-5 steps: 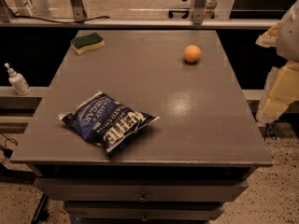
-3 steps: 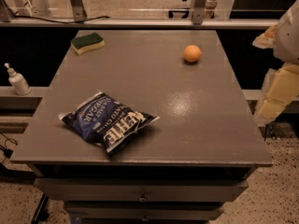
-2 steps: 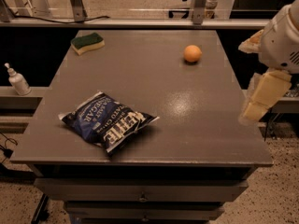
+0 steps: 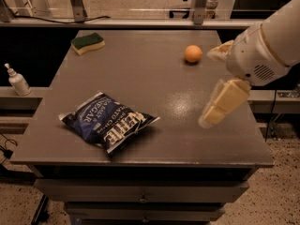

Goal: Move blue chip bag near orange

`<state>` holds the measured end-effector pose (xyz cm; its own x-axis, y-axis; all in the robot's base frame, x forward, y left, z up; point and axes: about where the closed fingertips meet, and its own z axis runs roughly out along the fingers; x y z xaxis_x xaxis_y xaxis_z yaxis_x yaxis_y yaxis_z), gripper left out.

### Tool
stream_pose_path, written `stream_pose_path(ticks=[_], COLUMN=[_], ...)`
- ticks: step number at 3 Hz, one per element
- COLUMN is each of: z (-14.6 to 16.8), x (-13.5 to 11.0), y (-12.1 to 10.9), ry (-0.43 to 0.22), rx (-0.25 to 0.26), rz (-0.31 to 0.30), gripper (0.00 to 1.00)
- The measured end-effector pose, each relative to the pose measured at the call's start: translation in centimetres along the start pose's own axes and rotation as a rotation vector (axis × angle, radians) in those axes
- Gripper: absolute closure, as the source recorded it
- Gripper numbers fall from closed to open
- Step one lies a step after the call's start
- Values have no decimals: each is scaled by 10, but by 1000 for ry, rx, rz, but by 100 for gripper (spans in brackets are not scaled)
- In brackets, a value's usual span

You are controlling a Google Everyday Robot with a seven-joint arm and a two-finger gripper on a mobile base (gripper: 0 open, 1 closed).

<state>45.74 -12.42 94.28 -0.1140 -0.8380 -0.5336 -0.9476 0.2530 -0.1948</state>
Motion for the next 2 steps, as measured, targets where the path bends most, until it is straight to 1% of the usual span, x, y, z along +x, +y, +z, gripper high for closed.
stream_pose_path(ticks=[1,2], z=[23,45], x=[-25,-41], y=[21,46], ry=[-140,-274], rx=[-15,-32], rz=[11,49], gripper=[0,0])
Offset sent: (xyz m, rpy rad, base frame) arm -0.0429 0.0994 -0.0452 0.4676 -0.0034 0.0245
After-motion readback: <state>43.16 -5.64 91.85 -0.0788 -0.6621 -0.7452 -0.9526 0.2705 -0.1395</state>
